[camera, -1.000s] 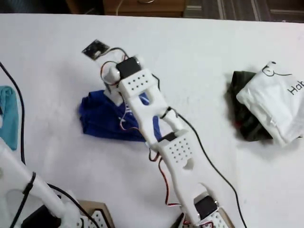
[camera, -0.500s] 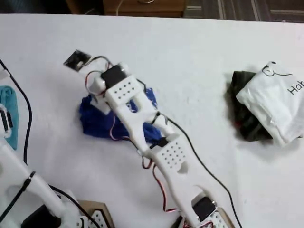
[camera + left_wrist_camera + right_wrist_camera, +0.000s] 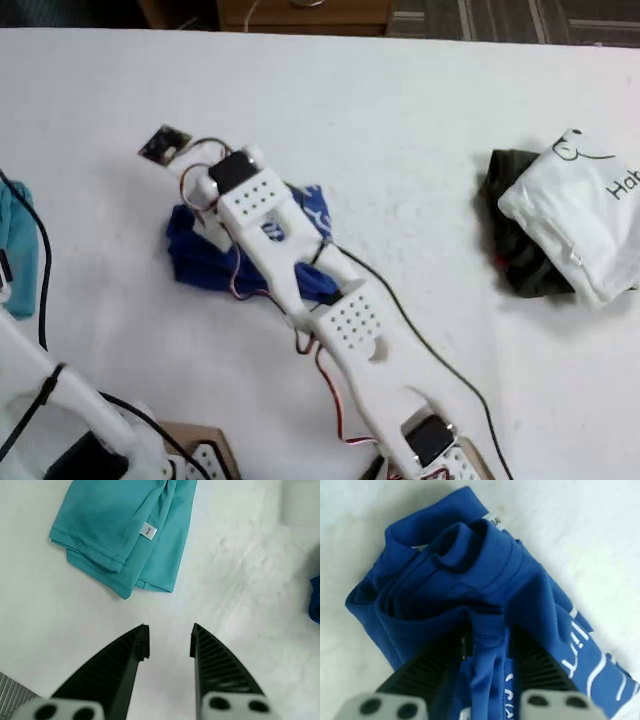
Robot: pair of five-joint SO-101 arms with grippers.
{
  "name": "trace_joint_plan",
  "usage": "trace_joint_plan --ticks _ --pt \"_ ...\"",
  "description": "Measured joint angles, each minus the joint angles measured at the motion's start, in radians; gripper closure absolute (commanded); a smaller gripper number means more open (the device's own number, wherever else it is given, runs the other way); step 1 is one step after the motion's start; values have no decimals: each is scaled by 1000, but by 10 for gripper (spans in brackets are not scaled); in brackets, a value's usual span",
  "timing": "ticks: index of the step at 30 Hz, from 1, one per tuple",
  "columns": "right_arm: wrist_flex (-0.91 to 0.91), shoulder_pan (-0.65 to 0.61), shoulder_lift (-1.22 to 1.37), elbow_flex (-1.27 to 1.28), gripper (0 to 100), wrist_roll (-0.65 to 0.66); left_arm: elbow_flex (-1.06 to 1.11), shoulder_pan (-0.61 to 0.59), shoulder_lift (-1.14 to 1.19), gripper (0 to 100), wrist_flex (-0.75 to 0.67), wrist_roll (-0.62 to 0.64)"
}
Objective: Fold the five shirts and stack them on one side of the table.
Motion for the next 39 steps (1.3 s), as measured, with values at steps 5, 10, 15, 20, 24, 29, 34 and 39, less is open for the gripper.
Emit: trace_joint_plan --ticks 5,10,15,20,24,29,34,39 --pt "-3 0 0 0 961 0 0 -5 0 840 0 0" --pt "0 0 0 0 961 0 0 -5 0 840 0 0" --pt "60 0 -43 0 961 0 0 -5 0 840 0 0" --pt "110 -26 -103 0 961 0 0 -5 0 840 0 -2" --pt "120 -69 -117 2 961 0 0 -5 0 841 0 -2" --pt "123 -144 -117 3 961 0 0 -28 0 840 0 -2" --pt "126 -189 -117 41 957 0 0 -55 0 840 0 -2" --pt "126 -193 -118 172 933 0 0 -60 0 840 0 -2"
